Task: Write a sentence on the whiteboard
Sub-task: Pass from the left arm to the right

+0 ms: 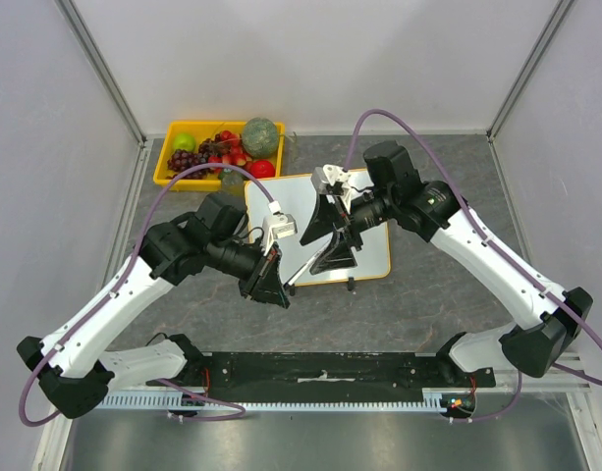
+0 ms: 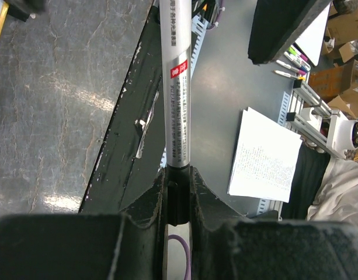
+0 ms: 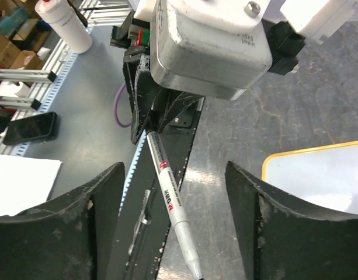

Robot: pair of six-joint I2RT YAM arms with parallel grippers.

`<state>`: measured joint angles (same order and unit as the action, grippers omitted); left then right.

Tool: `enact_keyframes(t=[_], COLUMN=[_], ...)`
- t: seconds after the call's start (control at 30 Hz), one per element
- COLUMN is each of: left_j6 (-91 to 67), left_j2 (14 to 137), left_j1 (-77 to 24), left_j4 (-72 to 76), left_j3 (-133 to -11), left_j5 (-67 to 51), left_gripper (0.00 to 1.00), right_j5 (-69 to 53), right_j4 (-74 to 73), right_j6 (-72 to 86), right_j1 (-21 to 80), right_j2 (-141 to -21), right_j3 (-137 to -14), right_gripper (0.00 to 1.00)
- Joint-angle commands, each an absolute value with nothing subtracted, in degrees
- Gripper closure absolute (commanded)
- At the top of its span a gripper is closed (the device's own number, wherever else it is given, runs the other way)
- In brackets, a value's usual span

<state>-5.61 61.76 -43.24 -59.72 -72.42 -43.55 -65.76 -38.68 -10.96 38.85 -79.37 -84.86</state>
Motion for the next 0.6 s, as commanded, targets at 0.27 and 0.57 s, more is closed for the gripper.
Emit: enact_keyframes(t=[0.27,0.57], left_j6=[-4.1,-4.0], left_j2=[61.4,62.2], left_j1=[-43.7,-43.9], left_j4=[-59.2,-59.0], left_j3=[-74.6,-74.4], left_j5=[-45.5,-45.6], left_gripper=[0.98,0.98], right_j5=[-67.7,-67.8], right_j4=[-42.4,-42.3], right_j6=[-12.0,-11.3], right_j1=[38.8,38.8], right_j2=[-77.4,-78.1], right_j3=[-82.9,-83.2], right_gripper=[0.5,0.73])
